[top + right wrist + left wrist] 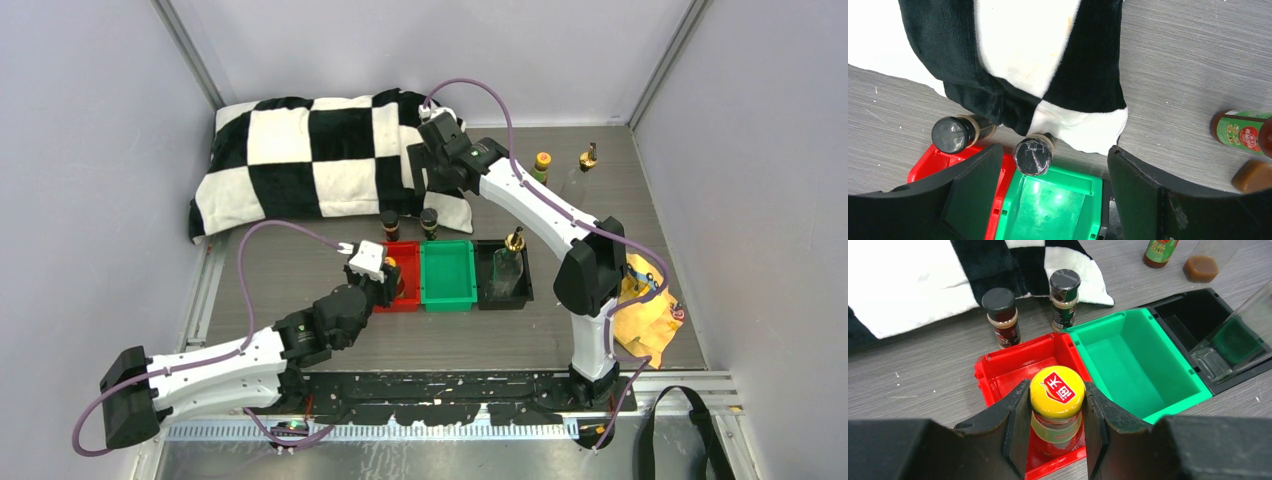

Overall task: Organize the condiment bottles
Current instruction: Place the bottle in the storage box.

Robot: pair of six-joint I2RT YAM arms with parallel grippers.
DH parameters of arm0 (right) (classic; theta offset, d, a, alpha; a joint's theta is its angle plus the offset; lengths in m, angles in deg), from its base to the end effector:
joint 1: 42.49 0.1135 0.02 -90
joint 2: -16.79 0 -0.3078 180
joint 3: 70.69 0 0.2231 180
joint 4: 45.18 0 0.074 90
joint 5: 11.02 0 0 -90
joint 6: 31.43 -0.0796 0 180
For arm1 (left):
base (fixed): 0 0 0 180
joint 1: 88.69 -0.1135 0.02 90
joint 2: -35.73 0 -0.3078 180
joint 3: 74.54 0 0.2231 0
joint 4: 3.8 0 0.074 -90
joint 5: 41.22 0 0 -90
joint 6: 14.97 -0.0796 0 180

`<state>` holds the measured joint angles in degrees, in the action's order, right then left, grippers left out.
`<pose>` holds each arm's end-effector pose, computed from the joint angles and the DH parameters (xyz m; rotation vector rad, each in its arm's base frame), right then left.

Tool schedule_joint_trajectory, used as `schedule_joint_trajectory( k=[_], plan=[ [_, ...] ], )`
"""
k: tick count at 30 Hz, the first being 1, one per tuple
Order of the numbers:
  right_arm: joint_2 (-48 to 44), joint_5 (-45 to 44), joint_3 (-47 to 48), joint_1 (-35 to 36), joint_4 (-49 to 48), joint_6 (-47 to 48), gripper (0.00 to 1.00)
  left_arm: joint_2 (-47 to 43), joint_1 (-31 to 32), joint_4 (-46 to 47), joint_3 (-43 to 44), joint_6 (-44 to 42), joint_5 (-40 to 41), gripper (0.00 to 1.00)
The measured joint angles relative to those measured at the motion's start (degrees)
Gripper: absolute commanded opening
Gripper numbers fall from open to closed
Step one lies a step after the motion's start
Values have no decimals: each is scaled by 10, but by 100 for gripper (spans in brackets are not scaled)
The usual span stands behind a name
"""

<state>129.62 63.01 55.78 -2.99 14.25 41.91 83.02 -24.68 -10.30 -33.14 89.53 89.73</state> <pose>0.3698 0.2765 0.3419 -0.3316 2.3128 0.1573 0.1188 -0.1247 0.2880 0.2445 1.7305 -0.3678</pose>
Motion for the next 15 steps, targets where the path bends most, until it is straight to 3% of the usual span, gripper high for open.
schedule_joint_trajectory(
  k=[11, 15],
  plan=[
    [0, 0, -3, 0, 0, 0, 82, -9, 0, 52, -28, -1, -11, 1],
    [0, 0, -3, 0, 0, 0, 82, -19, 0, 54, -35, 3, -12, 10]
  ],
)
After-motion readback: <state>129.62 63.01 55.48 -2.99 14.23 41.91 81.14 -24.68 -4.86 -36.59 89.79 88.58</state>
